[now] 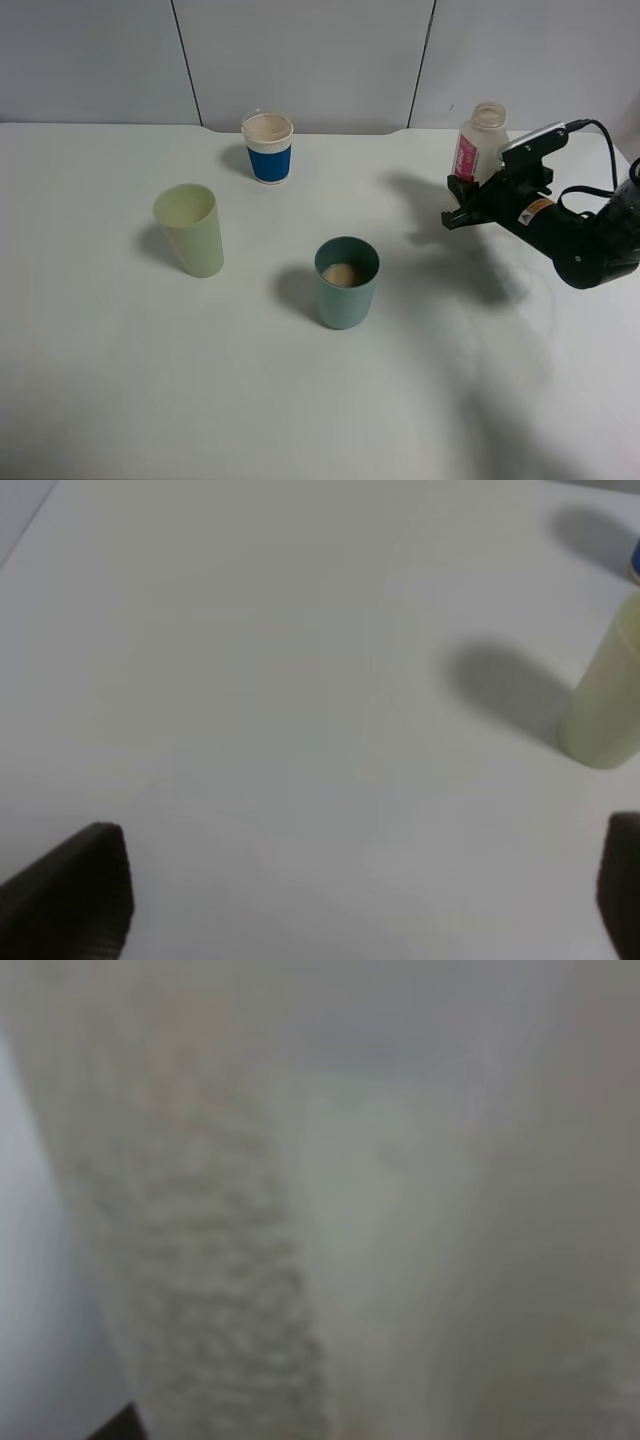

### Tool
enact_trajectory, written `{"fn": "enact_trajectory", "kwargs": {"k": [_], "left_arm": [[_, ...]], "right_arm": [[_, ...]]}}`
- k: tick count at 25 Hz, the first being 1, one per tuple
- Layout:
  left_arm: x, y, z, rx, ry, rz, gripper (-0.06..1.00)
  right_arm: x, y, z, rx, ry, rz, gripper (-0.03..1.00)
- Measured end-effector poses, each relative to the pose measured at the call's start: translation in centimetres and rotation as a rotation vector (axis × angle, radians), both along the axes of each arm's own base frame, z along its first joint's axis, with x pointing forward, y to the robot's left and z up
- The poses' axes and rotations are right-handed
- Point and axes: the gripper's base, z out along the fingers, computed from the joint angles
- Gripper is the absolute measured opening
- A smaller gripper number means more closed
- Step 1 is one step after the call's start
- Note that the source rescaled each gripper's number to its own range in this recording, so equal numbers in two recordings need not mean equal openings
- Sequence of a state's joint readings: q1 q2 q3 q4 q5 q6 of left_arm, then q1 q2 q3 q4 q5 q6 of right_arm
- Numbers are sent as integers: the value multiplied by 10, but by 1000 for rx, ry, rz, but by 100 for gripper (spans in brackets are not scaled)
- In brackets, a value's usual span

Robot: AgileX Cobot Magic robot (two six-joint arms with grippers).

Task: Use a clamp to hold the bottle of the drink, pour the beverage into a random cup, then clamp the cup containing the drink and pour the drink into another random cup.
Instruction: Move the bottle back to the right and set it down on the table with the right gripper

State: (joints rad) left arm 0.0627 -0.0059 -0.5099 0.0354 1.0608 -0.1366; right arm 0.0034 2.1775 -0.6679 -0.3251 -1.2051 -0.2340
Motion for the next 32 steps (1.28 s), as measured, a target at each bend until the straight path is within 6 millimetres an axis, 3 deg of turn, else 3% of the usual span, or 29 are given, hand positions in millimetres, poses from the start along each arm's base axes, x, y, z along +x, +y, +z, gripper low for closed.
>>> {"fn": "enact_trajectory", "kwargs": {"k": [6,7,13,26,29,30,32], "left_arm": [[0,0,0,0,0,0,80],[0,0,0,0,0,0,80],[0,0,0,0,0,0,80],[0,0,0,0,0,0,80],[0,0,0,0,0,0,80],[0,0,0,0,0,0,80],[0,0,0,0,0,0,80]], "right_arm": [[15,6,-7,23,-14,11,0],[19,15,-12,36,-10,29,0],[18,27,-21,46,15,38,0],[19,23,-21,54,21,-20,0],[19,23,-21,66,24,-23,22],[19,23,-21,66,24,-23,22],[20,23,-21,75,26,-25,32]]}}
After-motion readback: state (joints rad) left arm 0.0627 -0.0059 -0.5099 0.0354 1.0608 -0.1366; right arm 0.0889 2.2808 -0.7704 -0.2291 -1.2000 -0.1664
